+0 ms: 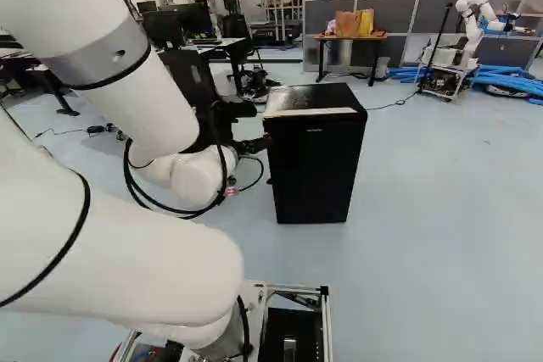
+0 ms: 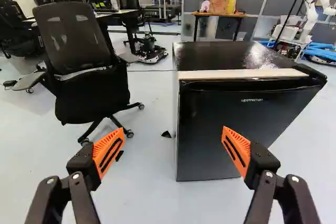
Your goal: Grab a drink from the fridge
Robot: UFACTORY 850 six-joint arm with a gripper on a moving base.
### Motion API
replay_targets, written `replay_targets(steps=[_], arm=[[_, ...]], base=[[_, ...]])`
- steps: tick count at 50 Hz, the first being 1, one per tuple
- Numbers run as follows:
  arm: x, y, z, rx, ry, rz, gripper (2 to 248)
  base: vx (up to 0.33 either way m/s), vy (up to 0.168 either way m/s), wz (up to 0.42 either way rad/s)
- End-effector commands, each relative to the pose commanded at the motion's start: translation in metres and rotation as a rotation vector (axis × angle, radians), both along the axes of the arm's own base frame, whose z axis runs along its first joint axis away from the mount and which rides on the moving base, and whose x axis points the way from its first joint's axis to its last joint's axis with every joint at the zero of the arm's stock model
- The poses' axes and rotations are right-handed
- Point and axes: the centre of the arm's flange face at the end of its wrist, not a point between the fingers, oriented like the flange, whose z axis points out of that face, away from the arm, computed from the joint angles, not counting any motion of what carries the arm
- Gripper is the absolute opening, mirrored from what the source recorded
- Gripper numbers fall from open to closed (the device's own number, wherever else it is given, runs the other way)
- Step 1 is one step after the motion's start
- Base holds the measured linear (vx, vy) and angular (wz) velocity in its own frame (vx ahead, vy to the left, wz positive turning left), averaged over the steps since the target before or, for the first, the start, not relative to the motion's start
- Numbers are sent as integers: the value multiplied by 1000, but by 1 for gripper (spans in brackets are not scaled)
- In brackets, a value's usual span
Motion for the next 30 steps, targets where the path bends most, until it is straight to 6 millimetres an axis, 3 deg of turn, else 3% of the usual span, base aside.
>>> replay_targets(steps=[30], arm=[[1, 12, 0, 11, 2, 22, 247]], base=[[0, 0, 0]])
